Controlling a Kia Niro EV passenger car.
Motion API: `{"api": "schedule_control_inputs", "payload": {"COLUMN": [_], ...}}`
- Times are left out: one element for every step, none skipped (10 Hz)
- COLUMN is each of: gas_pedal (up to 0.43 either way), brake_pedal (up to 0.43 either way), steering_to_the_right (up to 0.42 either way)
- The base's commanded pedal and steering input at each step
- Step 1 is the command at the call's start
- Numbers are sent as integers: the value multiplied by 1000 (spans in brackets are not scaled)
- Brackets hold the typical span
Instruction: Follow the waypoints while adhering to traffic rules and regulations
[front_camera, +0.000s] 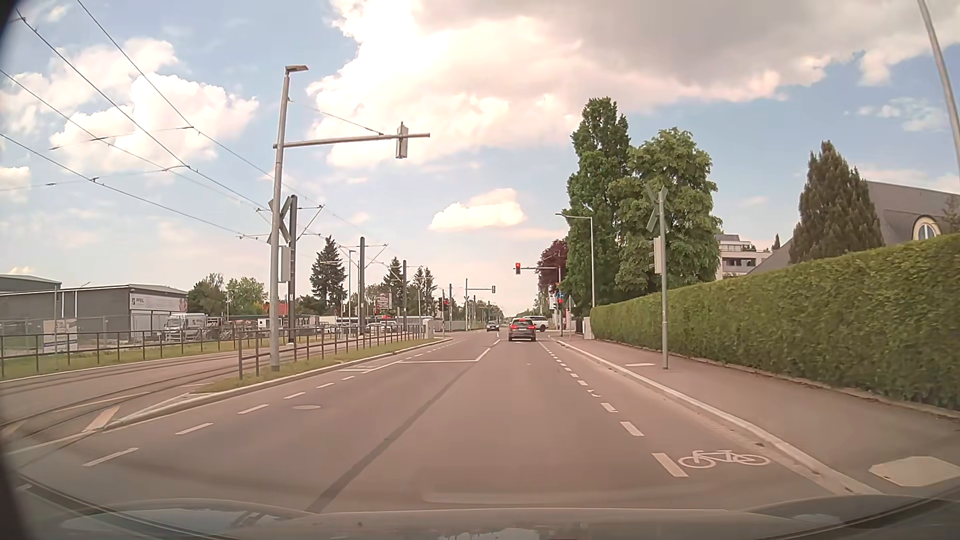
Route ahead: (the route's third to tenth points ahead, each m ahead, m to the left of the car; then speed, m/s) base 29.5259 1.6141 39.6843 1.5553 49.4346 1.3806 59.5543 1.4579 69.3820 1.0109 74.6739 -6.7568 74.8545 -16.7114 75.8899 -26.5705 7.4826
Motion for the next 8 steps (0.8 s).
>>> {"api": "schedule_control_inputs", "payload": {"gas_pedal": [28, 8, 0, 0, 0, 0, 0, 0], "brake_pedal": [18, 18, 18, 18, 18, 18, 18, 18], "steering_to_the_right": [2, 3, 2, 2, 2, 2, 2, 2]}}
